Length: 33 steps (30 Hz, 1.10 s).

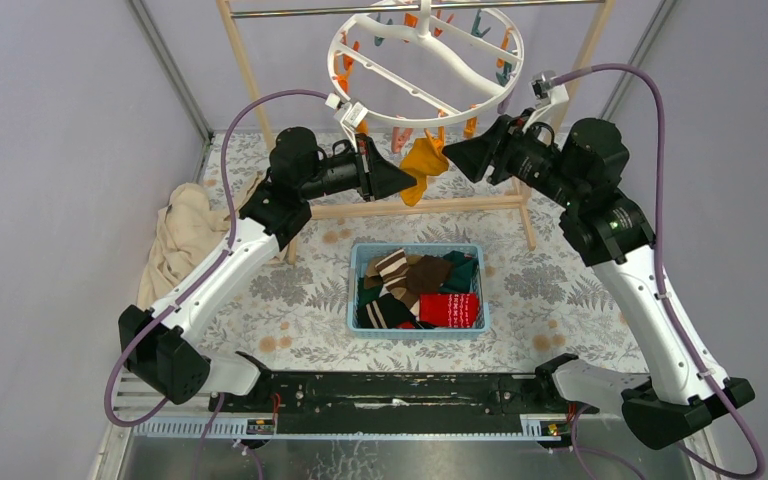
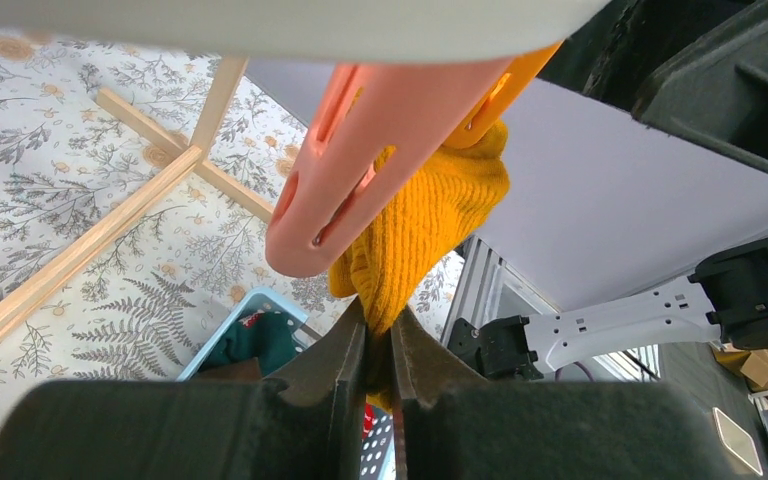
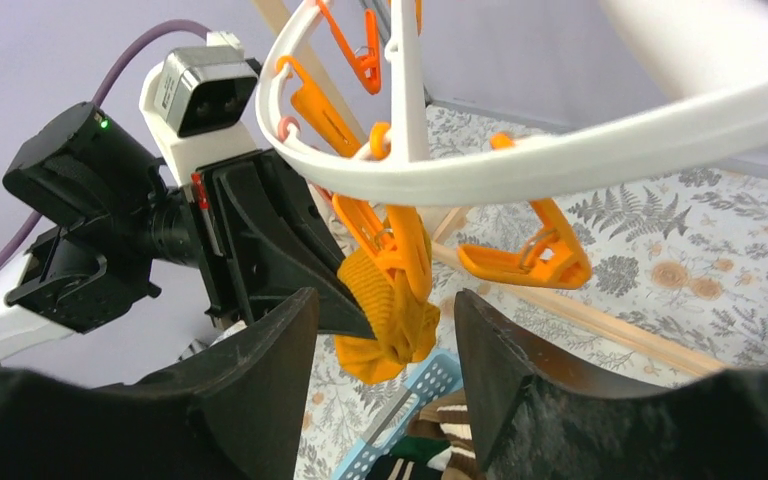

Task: Remove the socks clipped to the hanger
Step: Remove the sock from the hanger.

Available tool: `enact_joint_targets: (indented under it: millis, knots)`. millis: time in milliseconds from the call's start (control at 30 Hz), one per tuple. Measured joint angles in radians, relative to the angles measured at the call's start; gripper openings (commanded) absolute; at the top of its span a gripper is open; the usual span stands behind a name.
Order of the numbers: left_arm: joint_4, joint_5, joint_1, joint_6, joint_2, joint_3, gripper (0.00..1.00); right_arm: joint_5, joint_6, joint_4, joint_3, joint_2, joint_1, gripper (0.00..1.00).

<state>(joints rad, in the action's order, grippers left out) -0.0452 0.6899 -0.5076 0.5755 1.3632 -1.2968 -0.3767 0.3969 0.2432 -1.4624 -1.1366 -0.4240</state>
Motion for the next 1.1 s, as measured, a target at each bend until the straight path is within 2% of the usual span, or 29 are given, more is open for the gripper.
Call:
enact_joint_targets:
  millis: [433, 733, 1100]
  knots:
    - [0.0, 0.006, 0.0, 0.039, -0.023, -0.003, 0.18, 0.109, -0.11, 0.076, -0.113, -0.058, -0.097, 0.51]
    - [0.0, 0.009, 0.0, 0.06, -0.024, -0.014, 0.18, 0.332, -0.208, 0.161, -0.193, -0.114, -0.247, 0.61]
    - [-0.001, 0.01, 0.0, 0.063, -0.024, -0.014, 0.18, 0.579, -0.296, 0.202, -0.219, -0.137, -0.372, 0.61]
